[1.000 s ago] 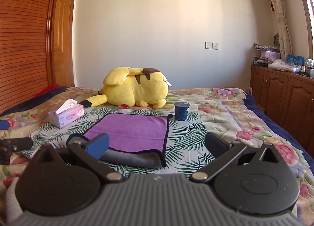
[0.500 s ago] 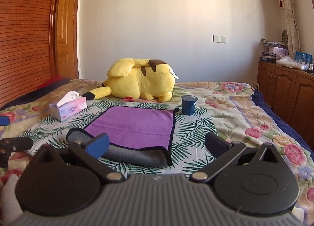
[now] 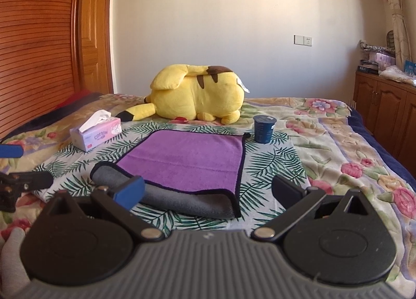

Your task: Fold towel

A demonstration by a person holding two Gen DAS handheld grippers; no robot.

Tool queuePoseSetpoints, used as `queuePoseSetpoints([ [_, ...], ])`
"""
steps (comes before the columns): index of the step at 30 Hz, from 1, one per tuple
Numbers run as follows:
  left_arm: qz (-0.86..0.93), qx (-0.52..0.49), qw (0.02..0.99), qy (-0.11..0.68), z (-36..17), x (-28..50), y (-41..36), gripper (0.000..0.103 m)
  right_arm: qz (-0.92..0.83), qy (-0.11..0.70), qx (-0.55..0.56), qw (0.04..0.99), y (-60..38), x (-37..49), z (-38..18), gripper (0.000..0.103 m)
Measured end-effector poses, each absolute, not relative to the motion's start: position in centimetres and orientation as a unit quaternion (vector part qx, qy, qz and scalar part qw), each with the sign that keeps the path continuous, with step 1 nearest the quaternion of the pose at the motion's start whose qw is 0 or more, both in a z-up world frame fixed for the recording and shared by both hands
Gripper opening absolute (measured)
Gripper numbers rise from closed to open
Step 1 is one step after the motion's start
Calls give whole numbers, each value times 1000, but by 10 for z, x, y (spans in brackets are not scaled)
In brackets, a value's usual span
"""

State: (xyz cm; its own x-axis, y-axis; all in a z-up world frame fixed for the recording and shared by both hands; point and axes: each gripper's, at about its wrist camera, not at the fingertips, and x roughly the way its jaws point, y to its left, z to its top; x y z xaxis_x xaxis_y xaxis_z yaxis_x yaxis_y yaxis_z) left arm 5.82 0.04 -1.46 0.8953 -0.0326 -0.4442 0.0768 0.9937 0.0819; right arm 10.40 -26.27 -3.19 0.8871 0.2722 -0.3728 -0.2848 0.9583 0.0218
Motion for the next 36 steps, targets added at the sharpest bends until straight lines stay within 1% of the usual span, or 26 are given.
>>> queuePoseSetpoints([
  [12,-49,28,966,251,-16,90,16,83,162,219,-26,962,-256,133,-42,103],
  [19,-55,33,962,265,-21,113,21,74,168,233,-21,958,-257,150,-49,103],
  [23,-53,39,959,276,-27,127,24,72,169,239,-18,956,-256,161,-51,102],
  [25,-51,43,957,283,-31,134,26,71,167,243,-16,955,-257,168,-53,101],
  [27,-49,43,956,287,-34,141,29,70,168,249,-12,954,-258,174,-55,93],
  [36,-46,37,948,313,-50,170,40,65,169,265,-3,949,-262,193,-63,92],
])
